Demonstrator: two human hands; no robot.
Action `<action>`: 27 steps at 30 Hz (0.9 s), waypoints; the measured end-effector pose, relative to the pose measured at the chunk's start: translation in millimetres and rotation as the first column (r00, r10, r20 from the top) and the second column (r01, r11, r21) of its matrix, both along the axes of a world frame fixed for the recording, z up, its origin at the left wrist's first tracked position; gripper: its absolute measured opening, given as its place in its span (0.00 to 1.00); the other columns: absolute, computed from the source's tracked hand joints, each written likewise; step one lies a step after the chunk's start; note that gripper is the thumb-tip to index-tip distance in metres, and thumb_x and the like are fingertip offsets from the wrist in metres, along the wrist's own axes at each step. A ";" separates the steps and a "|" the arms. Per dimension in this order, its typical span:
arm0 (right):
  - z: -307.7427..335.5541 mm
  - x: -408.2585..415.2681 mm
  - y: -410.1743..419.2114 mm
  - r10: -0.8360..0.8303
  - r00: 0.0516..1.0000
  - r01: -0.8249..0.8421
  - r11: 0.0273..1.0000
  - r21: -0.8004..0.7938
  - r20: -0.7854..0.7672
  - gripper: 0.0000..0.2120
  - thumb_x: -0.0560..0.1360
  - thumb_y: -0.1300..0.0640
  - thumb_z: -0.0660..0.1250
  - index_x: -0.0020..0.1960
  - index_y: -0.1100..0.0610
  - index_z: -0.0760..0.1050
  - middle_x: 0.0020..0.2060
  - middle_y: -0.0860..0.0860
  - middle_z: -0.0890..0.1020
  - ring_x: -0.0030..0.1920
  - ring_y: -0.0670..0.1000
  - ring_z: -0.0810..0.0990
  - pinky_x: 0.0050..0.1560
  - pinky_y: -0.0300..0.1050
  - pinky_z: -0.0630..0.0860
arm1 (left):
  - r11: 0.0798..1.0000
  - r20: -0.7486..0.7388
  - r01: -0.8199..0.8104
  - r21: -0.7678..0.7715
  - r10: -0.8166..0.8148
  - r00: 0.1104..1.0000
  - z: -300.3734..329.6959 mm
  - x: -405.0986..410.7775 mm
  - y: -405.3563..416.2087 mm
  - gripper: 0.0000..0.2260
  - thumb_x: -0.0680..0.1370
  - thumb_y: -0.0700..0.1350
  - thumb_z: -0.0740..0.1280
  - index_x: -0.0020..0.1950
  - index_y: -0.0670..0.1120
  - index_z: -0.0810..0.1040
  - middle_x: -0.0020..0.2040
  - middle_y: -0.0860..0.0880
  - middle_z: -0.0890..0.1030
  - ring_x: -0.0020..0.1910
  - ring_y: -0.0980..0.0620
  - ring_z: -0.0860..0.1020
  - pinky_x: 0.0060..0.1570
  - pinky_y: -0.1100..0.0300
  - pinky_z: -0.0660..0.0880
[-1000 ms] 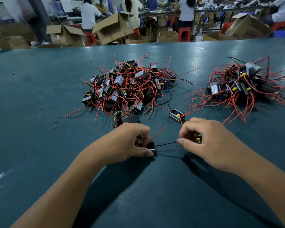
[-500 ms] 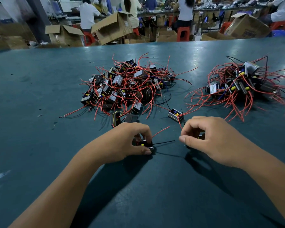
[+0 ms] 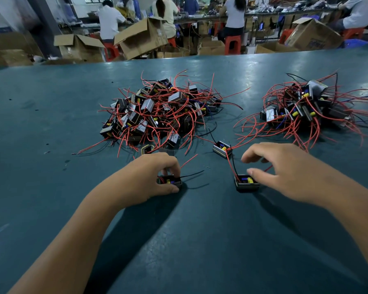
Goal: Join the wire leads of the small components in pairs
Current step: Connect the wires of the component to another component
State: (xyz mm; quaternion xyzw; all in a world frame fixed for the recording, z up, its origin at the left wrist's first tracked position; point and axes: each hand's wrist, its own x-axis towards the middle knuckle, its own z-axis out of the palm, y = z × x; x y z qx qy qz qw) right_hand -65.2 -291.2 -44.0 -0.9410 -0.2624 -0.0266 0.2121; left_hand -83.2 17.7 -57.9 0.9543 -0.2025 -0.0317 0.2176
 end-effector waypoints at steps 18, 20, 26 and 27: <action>-22.6 -14.7 38.1 -0.154 0.984 0.146 0.986 0.085 0.085 0.09 0.72 0.48 0.73 0.40 0.47 0.73 0.37 0.43 0.74 0.41 0.46 0.74 0.44 0.47 0.73 | 0.999 0.117 0.033 -0.028 -0.030 0.993 -8.9 0.6 -13.4 0.07 0.76 0.47 0.75 0.51 0.52 0.79 0.41 0.55 0.73 0.42 0.57 0.73 0.45 0.56 0.72; -21.7 -13.4 36.1 -0.152 0.986 0.144 0.984 0.105 0.070 0.09 0.72 0.51 0.73 0.39 0.48 0.73 0.36 0.43 0.74 0.38 0.44 0.74 0.42 0.46 0.72 | 0.998 0.107 0.039 -0.049 -0.033 0.994 -7.9 0.8 -12.4 0.07 0.75 0.47 0.75 0.48 0.53 0.78 0.40 0.55 0.73 0.41 0.57 0.73 0.43 0.59 0.71; -13.0 -11.5 28.4 -0.096 0.994 0.101 0.989 0.105 -0.052 0.10 0.72 0.55 0.72 0.36 0.49 0.73 0.34 0.45 0.77 0.36 0.43 0.74 0.37 0.35 0.69 | 0.996 0.084 0.026 -0.086 -0.018 0.996 -6.9 0.3 -12.2 0.06 0.76 0.49 0.74 0.45 0.52 0.77 0.41 0.55 0.76 0.42 0.58 0.73 0.41 0.63 0.71; -10.6 -11.6 26.9 -0.083 0.994 0.090 0.991 0.100 -0.070 0.10 0.72 0.55 0.72 0.36 0.49 0.73 0.33 0.45 0.77 0.36 0.42 0.74 0.38 0.34 0.69 | 0.996 0.084 0.024 -0.085 -0.017 0.996 -6.5 -0.1 -12.3 0.06 0.77 0.49 0.73 0.44 0.52 0.77 0.40 0.55 0.76 0.41 0.59 0.73 0.41 0.63 0.71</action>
